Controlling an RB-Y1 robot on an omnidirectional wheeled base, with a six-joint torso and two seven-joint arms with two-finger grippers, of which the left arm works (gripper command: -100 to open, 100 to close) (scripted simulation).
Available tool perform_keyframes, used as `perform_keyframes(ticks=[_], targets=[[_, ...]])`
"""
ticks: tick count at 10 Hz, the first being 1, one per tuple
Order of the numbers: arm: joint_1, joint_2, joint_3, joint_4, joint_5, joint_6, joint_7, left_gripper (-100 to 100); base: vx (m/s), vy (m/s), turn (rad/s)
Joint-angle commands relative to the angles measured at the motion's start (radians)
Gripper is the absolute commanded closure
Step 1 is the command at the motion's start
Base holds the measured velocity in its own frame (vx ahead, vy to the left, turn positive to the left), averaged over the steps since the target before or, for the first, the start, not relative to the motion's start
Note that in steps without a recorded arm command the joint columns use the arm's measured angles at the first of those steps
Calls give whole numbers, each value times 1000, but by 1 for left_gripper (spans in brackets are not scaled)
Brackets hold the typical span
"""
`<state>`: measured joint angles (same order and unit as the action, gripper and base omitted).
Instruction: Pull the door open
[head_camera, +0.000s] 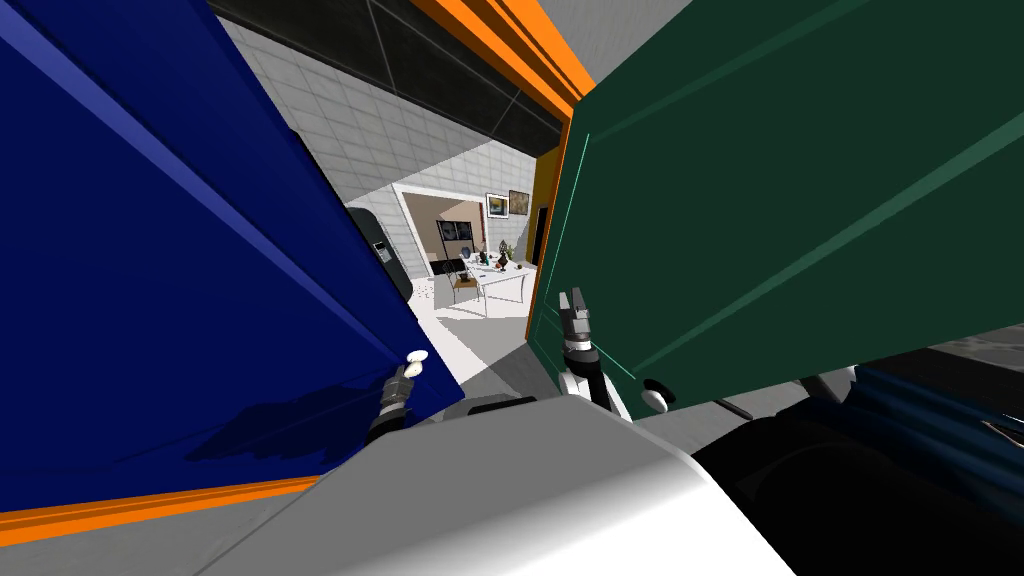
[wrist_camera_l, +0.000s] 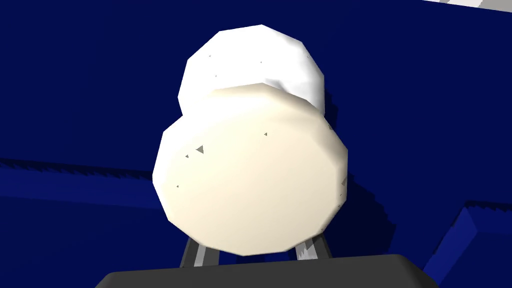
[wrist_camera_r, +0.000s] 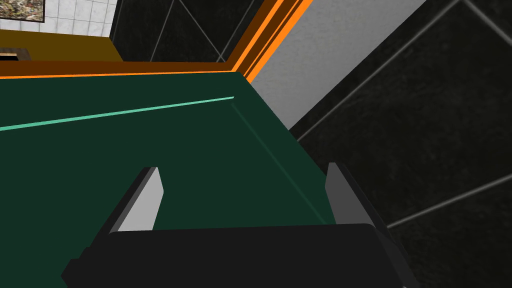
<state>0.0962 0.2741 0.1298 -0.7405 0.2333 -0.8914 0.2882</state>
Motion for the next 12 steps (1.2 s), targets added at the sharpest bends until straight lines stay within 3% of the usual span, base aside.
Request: perform_keyframes(ticks=[1,5,6,8,12], targets=[[-9,-8,-11,-15,20,0,50,100,-73,15,-107],[-12,-10,-16,-18,51,7,149,100,-60,14,-75],[-12,-10,-16,-18,51,7,152,100,-46,19,-45],[-14,-12,-21,-20,81,15,216,100,-64,13,-91],[-17,-14,-25,-22,110,21,314,100,-56,11,-72]])
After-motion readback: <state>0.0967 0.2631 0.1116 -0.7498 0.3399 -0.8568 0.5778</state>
